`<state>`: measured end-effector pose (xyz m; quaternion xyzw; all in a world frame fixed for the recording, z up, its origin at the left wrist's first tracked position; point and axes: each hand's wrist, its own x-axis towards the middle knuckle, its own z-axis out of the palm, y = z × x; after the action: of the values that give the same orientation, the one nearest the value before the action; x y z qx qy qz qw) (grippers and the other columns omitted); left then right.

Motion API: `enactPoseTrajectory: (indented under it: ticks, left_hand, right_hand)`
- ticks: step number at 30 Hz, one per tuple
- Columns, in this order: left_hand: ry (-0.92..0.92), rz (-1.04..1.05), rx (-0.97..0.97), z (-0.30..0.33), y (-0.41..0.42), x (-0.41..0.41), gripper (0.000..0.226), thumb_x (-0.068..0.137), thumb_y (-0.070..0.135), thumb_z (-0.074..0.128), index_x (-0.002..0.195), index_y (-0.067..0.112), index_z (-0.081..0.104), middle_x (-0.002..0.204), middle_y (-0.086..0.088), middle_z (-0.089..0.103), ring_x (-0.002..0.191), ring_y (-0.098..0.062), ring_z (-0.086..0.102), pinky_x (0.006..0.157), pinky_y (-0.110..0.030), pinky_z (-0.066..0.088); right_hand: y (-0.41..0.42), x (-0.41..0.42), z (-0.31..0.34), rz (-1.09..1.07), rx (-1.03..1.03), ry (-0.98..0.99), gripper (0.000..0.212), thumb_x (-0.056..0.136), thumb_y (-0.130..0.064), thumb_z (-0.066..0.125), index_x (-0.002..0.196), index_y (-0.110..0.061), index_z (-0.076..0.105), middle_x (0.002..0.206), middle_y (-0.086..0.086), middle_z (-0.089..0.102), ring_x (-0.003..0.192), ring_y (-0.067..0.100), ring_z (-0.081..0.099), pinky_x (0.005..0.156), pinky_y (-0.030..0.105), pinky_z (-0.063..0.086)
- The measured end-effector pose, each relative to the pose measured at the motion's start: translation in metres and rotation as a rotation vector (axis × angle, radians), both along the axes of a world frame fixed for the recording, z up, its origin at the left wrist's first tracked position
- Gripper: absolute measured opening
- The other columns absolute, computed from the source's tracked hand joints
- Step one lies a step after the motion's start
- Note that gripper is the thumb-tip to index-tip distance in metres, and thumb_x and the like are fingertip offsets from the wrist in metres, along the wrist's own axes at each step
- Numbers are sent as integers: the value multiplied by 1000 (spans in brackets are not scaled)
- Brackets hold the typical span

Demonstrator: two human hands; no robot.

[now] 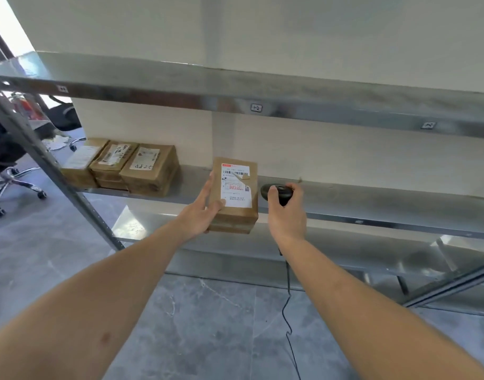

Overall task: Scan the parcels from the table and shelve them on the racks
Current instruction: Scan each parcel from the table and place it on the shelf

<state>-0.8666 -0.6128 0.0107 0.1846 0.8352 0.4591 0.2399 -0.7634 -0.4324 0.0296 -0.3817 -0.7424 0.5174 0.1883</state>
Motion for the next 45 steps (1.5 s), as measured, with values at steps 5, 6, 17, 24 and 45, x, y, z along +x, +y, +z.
enactPoseTrajectory:
  ticks: [5,6,17,24,45]
  left_hand:
    - [-43,-23,-4,-11,-31,-55,72,108,53,44,148,74,-13,152,15,49,123,-25,61,93,-56,59]
    - [-52,-22,0,-15,-35,-66,72,107,54,44,146,76,-13,153,14,49,125,-26,60,96,-57,58]
    - [-111,21,-46,-52,-41,-157,73,108,50,45,149,74,-11,144,18,52,110,-17,62,93,-50,59]
    - [-156,103,-150,-92,-27,-207,74,102,57,48,140,84,-10,126,-5,71,107,-37,70,93,-51,57]
    - [589,-93,-845,-75,17,-263,47,100,45,54,142,24,55,168,-6,21,138,-39,37,103,-47,42]
  right_hand:
    - [-33,-46,-9,-15,-1,-23,42,104,-51,52,142,-34,43,100,-13,60,97,21,61,94,43,53]
    - [-38,-54,-11,-16,-4,-29,42,105,-51,52,142,-33,43,100,-12,60,97,21,61,94,43,53]
    - [-39,-158,-46,28,-38,-77,41,105,-50,52,141,-31,44,105,-10,63,95,20,61,84,36,47]
    - [-13,-219,-83,87,-80,-138,39,105,-50,51,139,-33,41,102,-11,62,98,23,65,89,42,55]
    - [-8,-284,-99,78,-56,-222,39,105,-48,52,138,-31,41,110,-1,66,95,31,68,88,52,59]
